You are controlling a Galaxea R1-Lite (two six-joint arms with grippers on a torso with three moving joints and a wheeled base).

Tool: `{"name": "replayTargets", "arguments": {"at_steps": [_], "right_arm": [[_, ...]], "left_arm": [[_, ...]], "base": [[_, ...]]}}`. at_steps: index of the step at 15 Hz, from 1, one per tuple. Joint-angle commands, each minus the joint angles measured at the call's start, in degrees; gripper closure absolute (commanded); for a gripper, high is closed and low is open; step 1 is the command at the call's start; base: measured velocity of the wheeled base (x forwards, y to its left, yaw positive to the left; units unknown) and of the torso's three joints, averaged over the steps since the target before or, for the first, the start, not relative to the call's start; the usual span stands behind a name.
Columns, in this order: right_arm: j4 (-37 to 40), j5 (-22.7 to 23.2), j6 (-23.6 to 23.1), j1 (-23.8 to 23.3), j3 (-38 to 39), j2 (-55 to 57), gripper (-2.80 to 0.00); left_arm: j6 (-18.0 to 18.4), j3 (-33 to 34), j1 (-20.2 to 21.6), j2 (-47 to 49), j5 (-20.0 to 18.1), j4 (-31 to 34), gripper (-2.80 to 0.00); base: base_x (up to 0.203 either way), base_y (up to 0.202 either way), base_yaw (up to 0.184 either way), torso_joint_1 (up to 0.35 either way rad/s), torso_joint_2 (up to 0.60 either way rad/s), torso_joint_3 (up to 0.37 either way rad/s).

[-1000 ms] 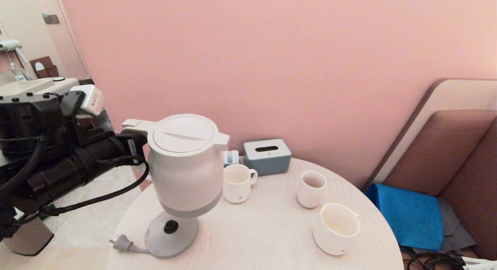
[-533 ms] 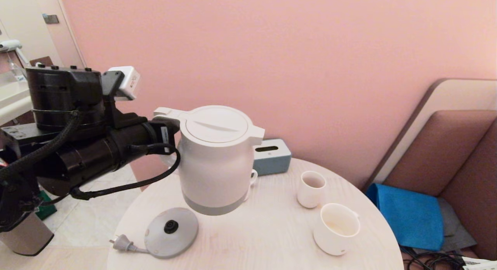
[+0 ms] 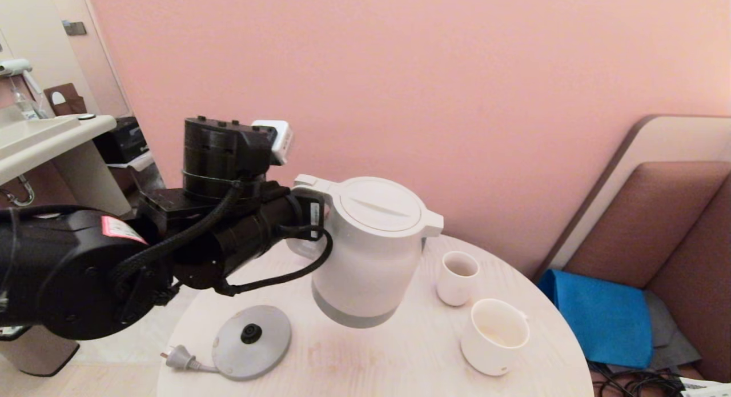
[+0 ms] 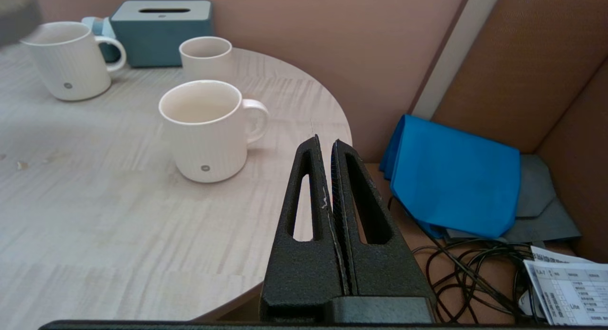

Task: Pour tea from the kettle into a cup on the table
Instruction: Pour water into the cup

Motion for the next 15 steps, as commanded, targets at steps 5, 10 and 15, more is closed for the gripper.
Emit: {"name": "replayTargets", "arguments": {"at_steps": [5,10,15], "right_arm": [[0.0,0.0,0.0,0.0,0.0,0.1,0.00],[0.0,0.0,0.0,0.0,0.0,0.1,0.00],[0.0,0.0,0.0,0.1,0.0,0.1,0.00]], "left_arm": [[-0.2,-1.6,-6.0,6.8,4.0,-0.6,0.00],[0.1,-3.7,-9.5,12.5,6.3,-5.3,0.00],[2.4,-3.9,-10.5,13.1,6.7,-5.9,0.00]], "base": [[0.000,0.000,0.000,0.000,0.00,0.000],[0.000,0.000,0.000,0.000,0.00,0.000],[0.000,0.000,0.000,0.000,0.00,0.000]]}}
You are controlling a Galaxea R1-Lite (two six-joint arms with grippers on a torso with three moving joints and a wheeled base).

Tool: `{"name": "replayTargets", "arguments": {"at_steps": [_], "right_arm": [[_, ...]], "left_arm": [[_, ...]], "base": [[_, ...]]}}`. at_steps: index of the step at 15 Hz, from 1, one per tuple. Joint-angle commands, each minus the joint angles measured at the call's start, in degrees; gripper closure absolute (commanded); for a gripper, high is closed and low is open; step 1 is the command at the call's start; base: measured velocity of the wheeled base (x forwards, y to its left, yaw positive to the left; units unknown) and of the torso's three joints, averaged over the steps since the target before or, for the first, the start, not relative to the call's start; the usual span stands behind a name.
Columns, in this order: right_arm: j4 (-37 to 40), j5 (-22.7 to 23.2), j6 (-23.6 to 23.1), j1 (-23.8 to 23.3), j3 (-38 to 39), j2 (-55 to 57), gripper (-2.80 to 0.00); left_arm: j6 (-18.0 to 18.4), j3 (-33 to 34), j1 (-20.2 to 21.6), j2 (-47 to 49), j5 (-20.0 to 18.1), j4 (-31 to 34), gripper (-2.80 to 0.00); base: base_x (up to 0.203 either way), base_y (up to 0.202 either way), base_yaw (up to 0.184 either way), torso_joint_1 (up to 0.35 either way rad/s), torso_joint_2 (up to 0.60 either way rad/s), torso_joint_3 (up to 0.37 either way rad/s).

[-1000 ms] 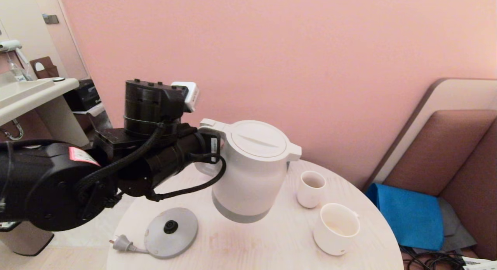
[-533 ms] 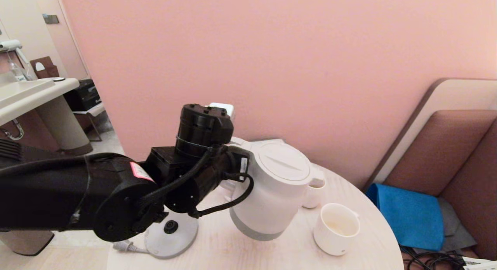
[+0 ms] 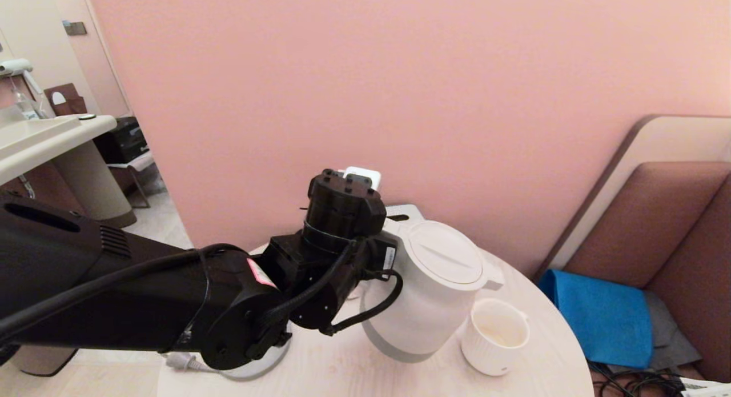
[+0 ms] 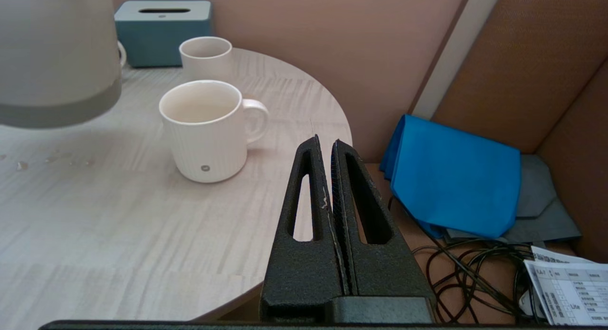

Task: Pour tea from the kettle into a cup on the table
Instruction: Pour water into the cup

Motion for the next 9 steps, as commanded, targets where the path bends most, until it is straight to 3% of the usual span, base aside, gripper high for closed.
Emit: {"name": "replayTargets", "arguments": {"at_steps": [1,6,9], "right_arm": [[0.0,0.0,0.0,0.0,0.0,0.1,0.00],[0.0,0.0,0.0,-0.1,0.0,0.1,0.00],[0.0,0.0,0.0,0.0,0.0,0.1,0.00]], "left_arm": [[1.0,-0.4,0.0,1.0,0.4,-0.1,0.00],[6.6,-5.0,-0.1,2.8,2.1,-0.1,0.00],[7.8,-7.8,-0.2,4.3,2.0,0.2,0.00]], "base": [[0.000,0.000,0.000,0.000,0.00,0.000],[0.000,0.000,0.000,0.000,0.00,0.000],[0.000,0.000,0.000,0.000,0.00,0.000]]}}
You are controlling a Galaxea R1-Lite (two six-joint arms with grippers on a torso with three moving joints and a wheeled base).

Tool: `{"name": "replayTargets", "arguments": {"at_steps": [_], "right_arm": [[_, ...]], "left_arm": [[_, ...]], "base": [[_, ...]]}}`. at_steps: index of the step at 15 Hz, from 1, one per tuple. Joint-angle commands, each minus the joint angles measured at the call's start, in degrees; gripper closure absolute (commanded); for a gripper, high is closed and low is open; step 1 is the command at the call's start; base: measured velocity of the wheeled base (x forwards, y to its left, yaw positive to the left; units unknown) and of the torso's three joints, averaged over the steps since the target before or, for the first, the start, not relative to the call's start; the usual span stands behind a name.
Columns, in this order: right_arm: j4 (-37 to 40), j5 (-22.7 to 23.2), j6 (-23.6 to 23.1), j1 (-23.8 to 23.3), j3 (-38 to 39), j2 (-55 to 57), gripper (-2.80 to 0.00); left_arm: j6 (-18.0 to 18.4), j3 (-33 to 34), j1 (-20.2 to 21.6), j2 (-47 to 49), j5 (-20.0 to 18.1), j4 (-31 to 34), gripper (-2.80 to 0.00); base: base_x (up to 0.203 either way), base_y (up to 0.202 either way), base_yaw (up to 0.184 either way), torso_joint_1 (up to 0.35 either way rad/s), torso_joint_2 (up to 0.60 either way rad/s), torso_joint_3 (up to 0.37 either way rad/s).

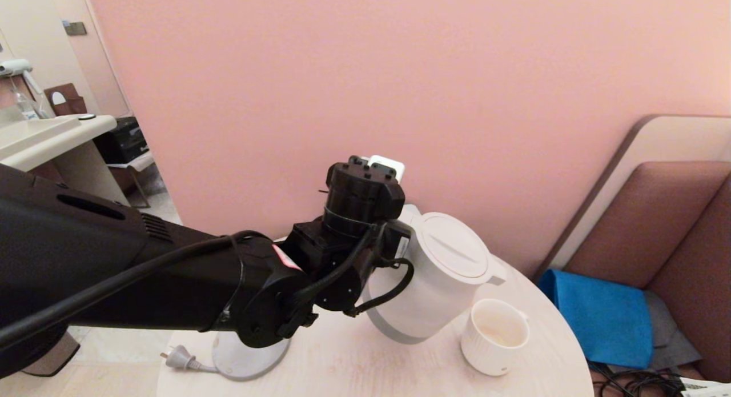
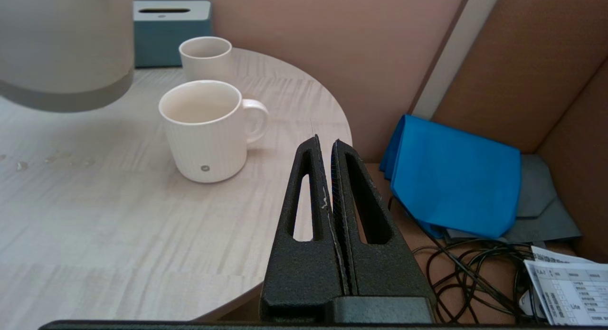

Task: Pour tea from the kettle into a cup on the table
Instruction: Pour water into the cup

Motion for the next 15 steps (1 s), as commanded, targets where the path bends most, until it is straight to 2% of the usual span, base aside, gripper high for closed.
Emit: {"name": "replayTargets", "arguments": {"at_steps": [1,7,15], "right_arm": [[0.0,0.0,0.0,0.0,0.0,0.1,0.00],[0.1,0.0,0.0,0.0,0.0,0.1,0.00],[0.0,0.0,-0.1,0.0,0.0,0.1,0.00]], "left_arm": [[0.1,-1.9,0.0,1.4,0.3,-0.1,0.00],[7.2,-5.2,0.0,3.6,0.3,-0.2,0.00],[14.2,-10.5,-0.7,7.1,0.4,-0.1,0.00]], "base": [[0.000,0.000,0.000,0.000,0.00,0.000],[0.000,0.000,0.000,0.000,0.00,0.000],[0.000,0.000,0.000,0.000,0.00,0.000]]}}
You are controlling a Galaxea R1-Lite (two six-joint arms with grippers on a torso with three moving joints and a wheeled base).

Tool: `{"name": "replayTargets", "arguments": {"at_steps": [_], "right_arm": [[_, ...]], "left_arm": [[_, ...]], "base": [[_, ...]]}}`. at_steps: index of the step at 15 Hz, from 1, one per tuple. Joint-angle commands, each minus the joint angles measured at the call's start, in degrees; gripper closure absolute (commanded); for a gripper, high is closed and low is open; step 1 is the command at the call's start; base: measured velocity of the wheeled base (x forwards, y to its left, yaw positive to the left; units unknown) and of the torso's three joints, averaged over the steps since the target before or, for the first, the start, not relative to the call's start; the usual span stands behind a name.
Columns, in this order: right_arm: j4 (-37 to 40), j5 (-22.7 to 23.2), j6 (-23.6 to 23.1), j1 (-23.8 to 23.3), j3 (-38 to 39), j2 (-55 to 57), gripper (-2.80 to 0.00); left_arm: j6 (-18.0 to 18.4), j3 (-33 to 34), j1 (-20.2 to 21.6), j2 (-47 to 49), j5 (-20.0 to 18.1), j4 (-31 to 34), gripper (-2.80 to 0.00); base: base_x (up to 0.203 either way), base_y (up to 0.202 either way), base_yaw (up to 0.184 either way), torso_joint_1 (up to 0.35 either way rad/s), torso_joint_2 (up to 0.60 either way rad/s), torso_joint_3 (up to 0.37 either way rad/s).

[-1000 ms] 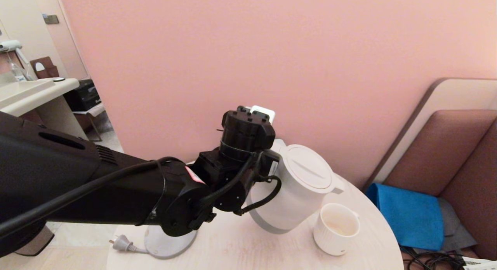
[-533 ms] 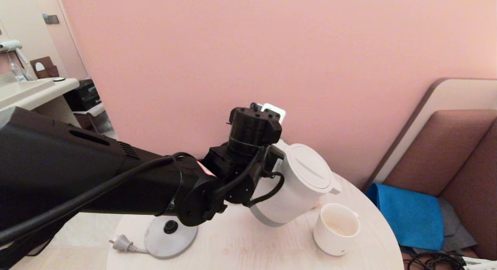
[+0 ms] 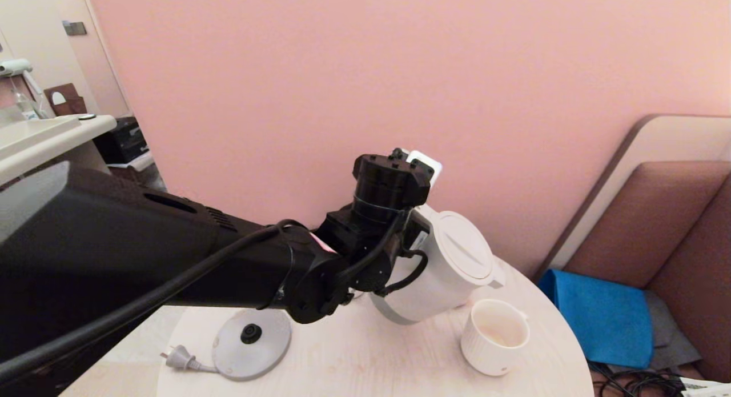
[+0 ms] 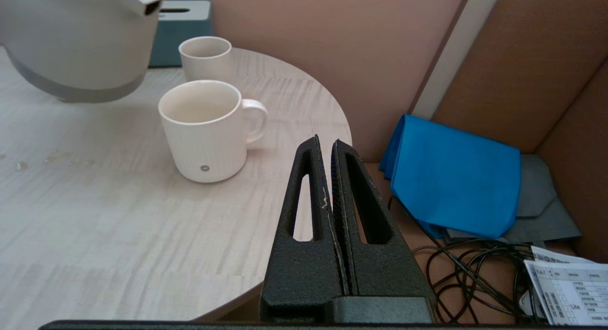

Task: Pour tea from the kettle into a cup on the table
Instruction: Pour water into the cup

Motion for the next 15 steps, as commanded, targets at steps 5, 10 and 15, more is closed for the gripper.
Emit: {"name": "replayTargets", "arguments": {"at_steps": [5,10,15], "right_arm": [[0.0,0.0,0.0,-0.1,0.0,0.1,0.00],[0.1,0.0,0.0,0.0,0.0,0.1,0.00],[0.0,0.0,0.0,0.0,0.0,0.1,0.00]], "left_arm": [[3.5,-1.5,0.0,2.3,0.3,-0.5,0.00],[6.3,-2.9,0.0,2.7,0.4,-0.6,0.00],[8.5,-5.2,0.0,4.0,0.4,-0.4,0.00]], "base": [[0.000,0.000,0.000,0.000,0.00,0.000],[0.000,0.000,0.000,0.000,0.00,0.000],[0.000,0.000,0.000,0.000,0.00,0.000]]}}
